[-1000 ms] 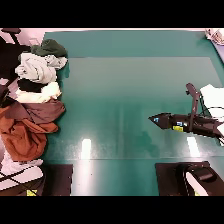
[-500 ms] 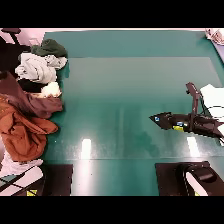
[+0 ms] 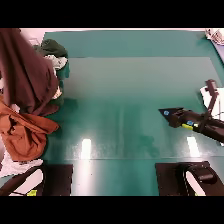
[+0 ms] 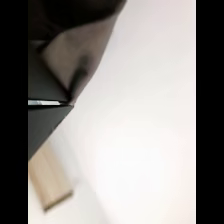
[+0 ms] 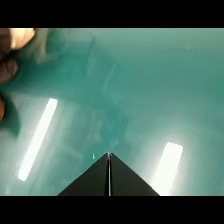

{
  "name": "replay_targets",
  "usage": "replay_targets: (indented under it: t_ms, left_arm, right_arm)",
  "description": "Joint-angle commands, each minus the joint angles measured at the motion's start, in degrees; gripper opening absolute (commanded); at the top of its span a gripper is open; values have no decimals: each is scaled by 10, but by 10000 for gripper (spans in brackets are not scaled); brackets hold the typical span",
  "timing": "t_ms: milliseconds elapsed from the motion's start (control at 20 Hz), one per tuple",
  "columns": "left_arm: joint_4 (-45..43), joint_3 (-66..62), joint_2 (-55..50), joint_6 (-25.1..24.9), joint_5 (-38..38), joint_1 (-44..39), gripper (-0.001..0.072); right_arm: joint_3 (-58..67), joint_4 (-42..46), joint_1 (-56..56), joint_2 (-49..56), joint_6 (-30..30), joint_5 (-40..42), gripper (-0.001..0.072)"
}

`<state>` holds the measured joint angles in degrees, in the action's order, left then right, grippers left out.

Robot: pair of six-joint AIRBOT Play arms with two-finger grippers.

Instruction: Fold the shirts.

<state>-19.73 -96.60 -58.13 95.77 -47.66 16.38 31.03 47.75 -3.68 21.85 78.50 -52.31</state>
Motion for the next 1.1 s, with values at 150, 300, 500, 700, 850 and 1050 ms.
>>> replay_targets:
  t_ms: [150,300,500,700,850,1050]
  left_arm:
    - [-58,-133,-20,-3,289,-280,24]
    - [-61,-140,-85,-16,364,-419,24]
    - [-54,-235,-232,-32,394,-567,24]
    - [-9,-260,-284,-28,485,-623,23]
    - [-35,-273,-275,-33,499,-630,24]
    - [-160,-243,-269,-40,480,-592,24]
  right_arm:
    - [0,1,196,-87,1,117,19]
    - [0,-1,313,-121,1,185,19]
    - [0,-1,374,-128,1,263,19]
    - [1,-2,359,-95,1,353,19]
    - [11,-1,334,-57,1,415,19]
    - [103,5,303,24,-1,364,20]
